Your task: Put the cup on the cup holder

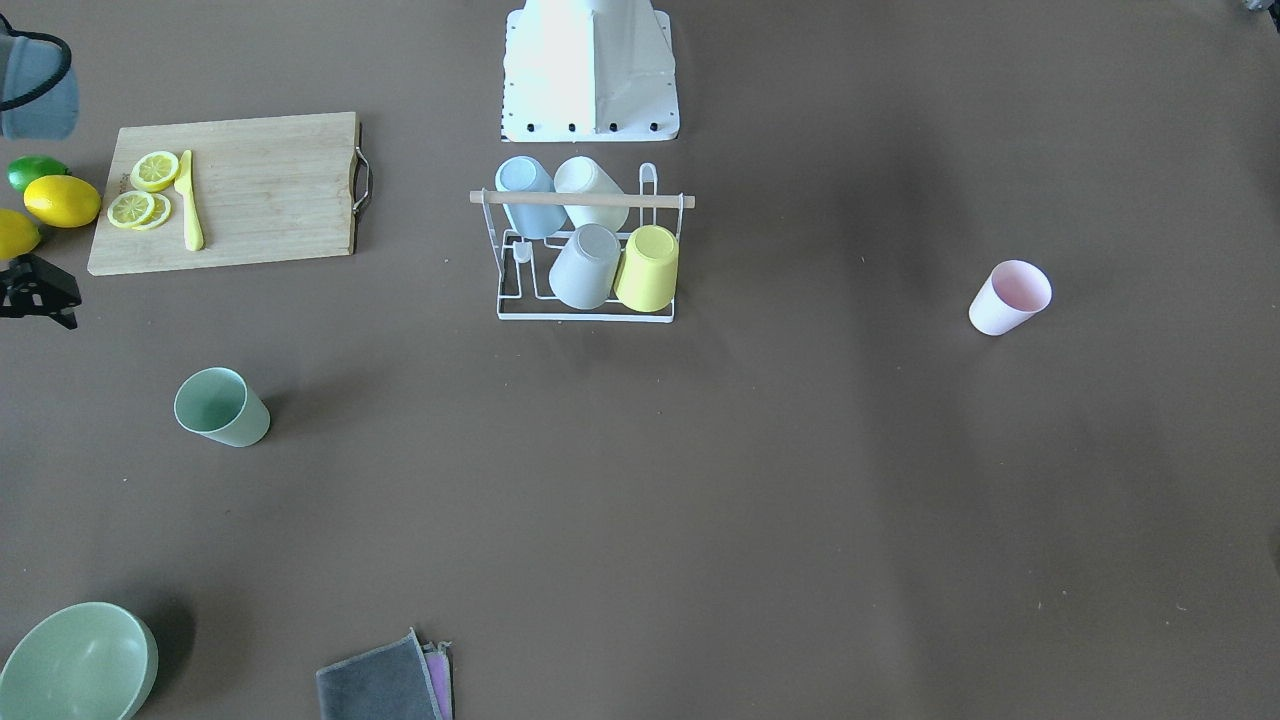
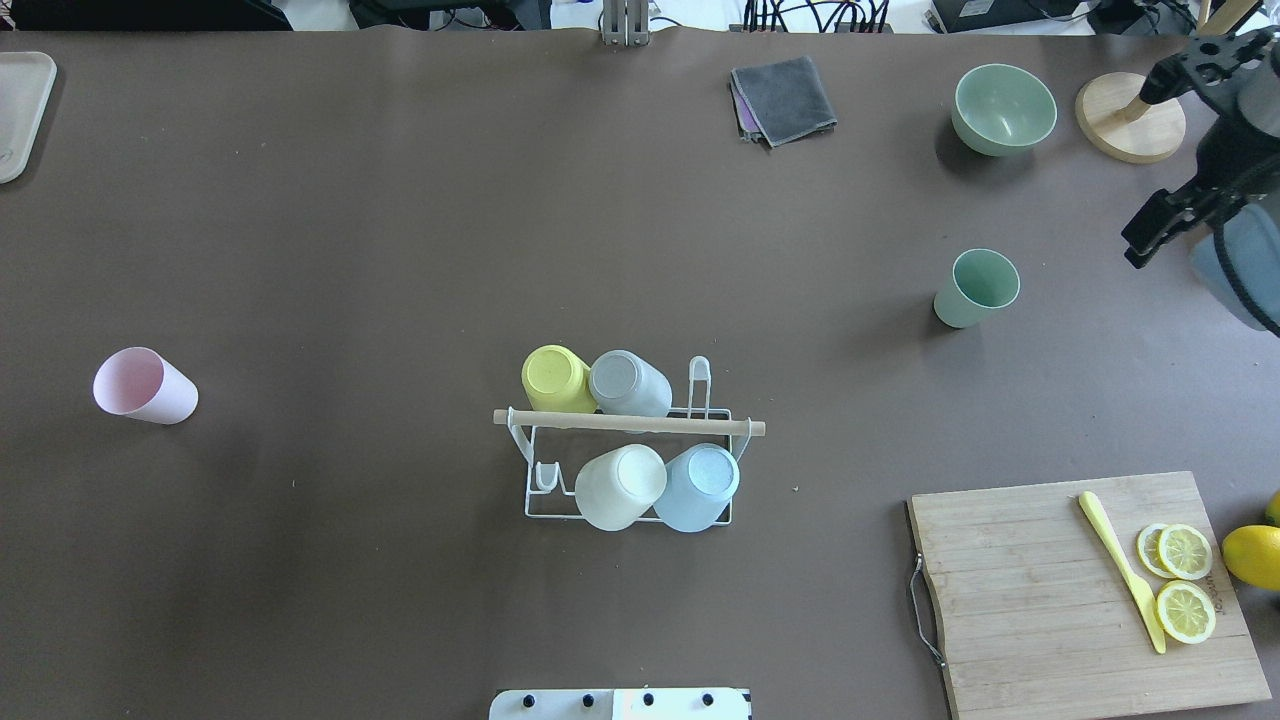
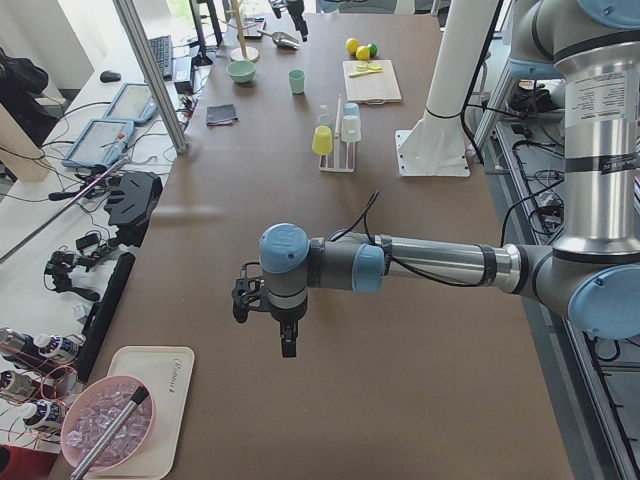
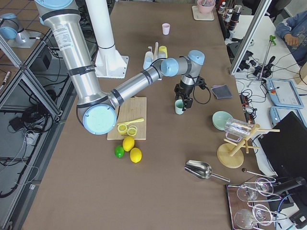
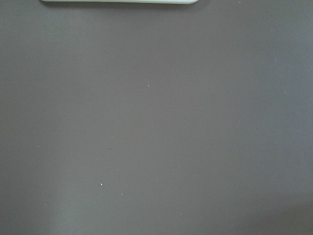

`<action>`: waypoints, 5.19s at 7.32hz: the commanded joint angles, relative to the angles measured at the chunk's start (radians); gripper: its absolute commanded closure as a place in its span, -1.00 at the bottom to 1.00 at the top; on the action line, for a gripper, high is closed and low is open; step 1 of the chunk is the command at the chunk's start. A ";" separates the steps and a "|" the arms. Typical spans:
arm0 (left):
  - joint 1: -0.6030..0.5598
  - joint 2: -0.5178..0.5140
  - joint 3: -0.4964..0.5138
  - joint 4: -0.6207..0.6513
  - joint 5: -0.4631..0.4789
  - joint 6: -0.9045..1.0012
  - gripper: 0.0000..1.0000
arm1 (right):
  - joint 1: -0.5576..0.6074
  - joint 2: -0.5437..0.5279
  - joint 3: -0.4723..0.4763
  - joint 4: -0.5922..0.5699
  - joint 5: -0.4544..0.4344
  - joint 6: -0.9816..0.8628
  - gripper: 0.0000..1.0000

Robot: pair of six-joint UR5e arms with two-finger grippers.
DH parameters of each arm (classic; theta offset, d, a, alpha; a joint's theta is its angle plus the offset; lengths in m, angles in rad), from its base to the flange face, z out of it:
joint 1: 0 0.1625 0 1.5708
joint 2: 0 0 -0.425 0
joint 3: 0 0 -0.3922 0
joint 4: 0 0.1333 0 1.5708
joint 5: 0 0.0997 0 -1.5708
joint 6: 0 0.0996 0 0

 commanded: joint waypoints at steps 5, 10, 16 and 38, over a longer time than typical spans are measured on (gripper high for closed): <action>0.124 -0.301 0.004 0.389 0.002 -0.001 -0.96 | -0.102 0.484 -0.560 -0.110 -0.042 -0.273 -1.00; 0.231 -0.485 0.000 0.612 0.061 -0.002 -0.96 | -0.244 0.564 -0.687 -0.178 -0.257 -0.493 -1.00; 0.391 -0.565 0.051 0.749 0.061 0.003 -0.96 | -0.373 0.536 -0.689 -0.257 -0.442 -0.543 -1.00; 0.652 -0.663 0.549 0.677 0.019 0.330 -0.96 | -0.396 0.409 -0.680 -0.205 -0.635 -0.672 -1.00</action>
